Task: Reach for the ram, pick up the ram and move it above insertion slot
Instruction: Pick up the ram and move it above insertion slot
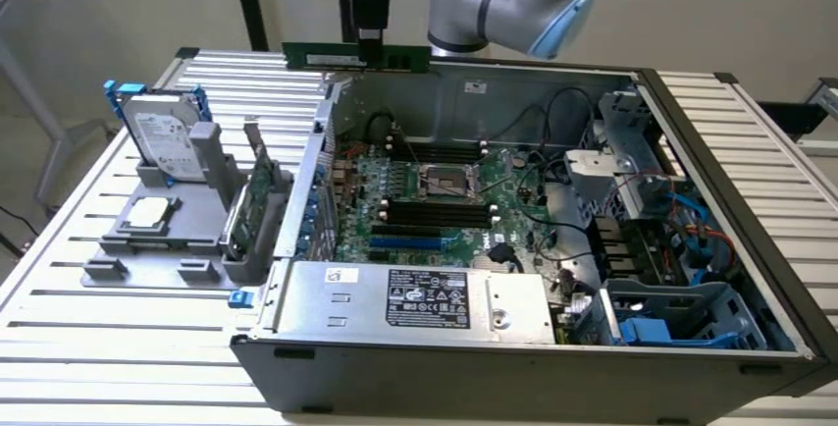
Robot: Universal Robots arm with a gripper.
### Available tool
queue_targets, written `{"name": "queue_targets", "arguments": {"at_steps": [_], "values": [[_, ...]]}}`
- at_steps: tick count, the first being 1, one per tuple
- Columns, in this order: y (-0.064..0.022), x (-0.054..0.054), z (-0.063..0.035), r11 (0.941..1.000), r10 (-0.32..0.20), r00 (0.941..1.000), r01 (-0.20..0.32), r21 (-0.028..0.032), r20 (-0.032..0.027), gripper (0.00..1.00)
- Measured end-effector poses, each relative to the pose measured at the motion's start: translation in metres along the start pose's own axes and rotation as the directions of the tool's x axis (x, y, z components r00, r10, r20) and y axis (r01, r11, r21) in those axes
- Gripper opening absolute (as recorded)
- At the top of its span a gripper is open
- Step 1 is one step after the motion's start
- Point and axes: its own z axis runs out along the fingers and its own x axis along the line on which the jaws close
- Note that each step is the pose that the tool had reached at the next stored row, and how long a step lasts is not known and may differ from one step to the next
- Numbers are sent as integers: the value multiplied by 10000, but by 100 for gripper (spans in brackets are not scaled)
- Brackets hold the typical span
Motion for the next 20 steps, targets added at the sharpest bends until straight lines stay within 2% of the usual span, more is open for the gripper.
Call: {"name": "queue_targets", "arguments": {"at_steps": [8, 13, 20], "values": [[-331, -130, 30, 10000, 0, 10000, 0, 1, 1, 14], [-559, -152, 44, 10000, 1, 10000, -1, 1, 1, 14], [-714, -172, 81, 9999, 154, 9999, -154, 4, 3, 14]]}}
